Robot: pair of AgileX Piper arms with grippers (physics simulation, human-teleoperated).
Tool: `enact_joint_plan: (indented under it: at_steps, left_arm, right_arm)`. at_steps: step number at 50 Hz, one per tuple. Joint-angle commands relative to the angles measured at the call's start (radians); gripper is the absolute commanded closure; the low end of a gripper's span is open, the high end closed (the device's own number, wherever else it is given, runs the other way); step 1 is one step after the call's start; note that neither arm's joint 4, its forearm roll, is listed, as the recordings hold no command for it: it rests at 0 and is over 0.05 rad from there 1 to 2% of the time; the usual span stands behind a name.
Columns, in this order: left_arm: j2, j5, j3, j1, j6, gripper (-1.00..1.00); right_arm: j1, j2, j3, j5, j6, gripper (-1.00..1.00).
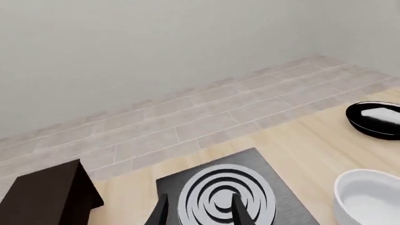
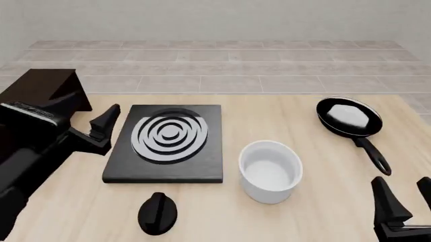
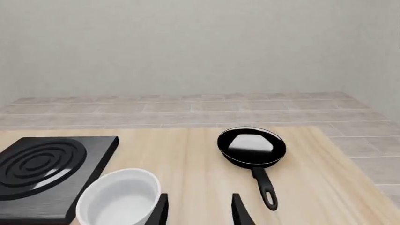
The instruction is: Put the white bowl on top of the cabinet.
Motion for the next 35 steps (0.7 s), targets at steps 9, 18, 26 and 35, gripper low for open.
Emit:
enact_joint_plan:
  at_steps: [9, 18, 26, 35]
  left_arm:
    - [0.284, 0.108, -0.246, -0.204, -0.015, -1.0]
    - [0.362, 0.13, -0.323, -0.279, 0.011, -1.0]
    - [0.436, 0.168, -0.391, -0.334, 0.005, -1.0]
    - [0.522, 0.201, -0.443, -0.409, 0.038, -1.0]
  right_arm:
    - [0.0, 0.008, 0.0, -0.008, 0.0, -1.0]
    - [0.0, 0.012, 0.0, -0.011, -0.001, -1.0]
    - [0.0, 0.015, 0.0, -0.015, 0.0, -1.0]
    - [0.0, 0.014, 0.0, -0.013, 0.0, -1.0]
